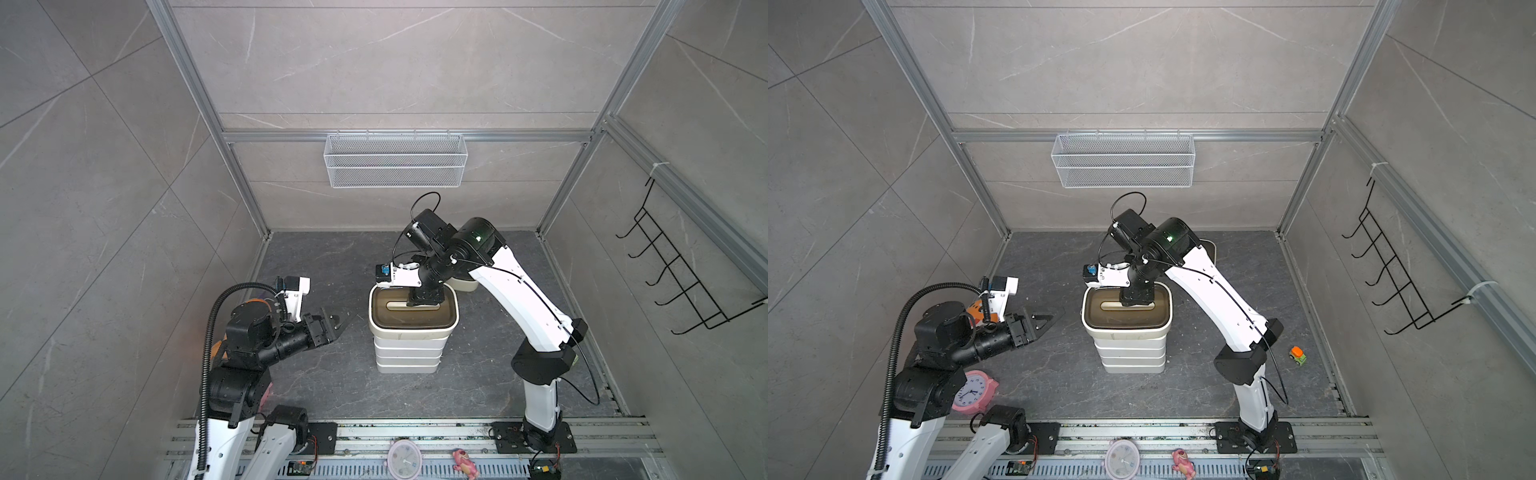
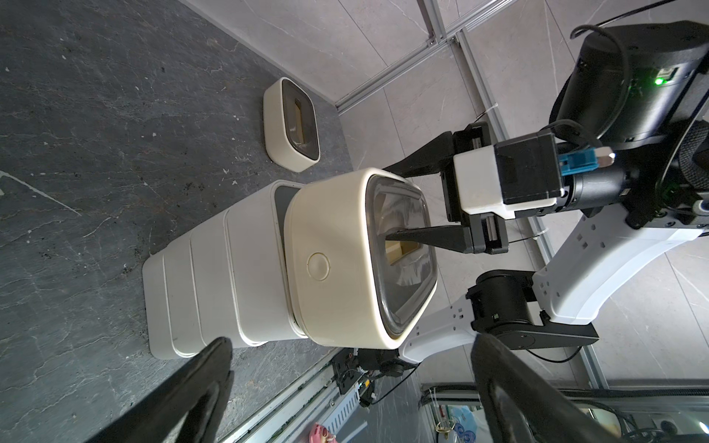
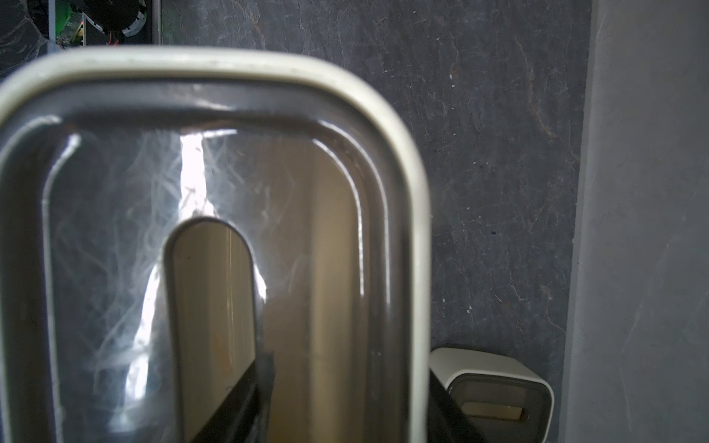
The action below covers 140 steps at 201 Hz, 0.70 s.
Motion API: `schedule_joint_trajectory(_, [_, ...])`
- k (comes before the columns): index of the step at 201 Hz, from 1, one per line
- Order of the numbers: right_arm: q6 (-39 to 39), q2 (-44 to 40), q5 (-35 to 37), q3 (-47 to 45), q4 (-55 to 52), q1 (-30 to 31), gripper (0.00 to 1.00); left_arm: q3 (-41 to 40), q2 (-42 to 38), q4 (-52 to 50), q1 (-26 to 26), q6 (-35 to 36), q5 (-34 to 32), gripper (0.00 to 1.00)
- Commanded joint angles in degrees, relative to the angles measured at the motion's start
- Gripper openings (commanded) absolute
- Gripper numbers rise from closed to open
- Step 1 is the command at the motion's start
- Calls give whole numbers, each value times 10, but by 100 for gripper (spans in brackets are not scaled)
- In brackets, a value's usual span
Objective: Stack the tissue boxes
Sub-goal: Place the tissue box at the tissue box.
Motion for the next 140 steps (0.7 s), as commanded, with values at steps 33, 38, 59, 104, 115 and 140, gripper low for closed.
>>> schedule_joint_trajectory(33, [6,5,11,-8,9,3,42,-4,0,25,1,-2,16,100])
schedule_joint_trajectory(38, [7,5,12,-9,11,3,42,-5,0,26,2,-3,17,100])
schedule_joint_trajectory(59, [9,5,12,-7,12,3,42,-5,0,29,2,-5,22,100])
schedule_joint_trajectory(104, [9,4,7,3,11,3,42,-2,0,29,2,-5,24,100])
schedule_joint_trajectory(115, [8,4,8,2,11,3,42,-2,0,29,2,-5,24,100])
schedule_joint_trajectory(140, [9,2,11,-4,11,3,43,-4,-1,28,2,-5,24,100])
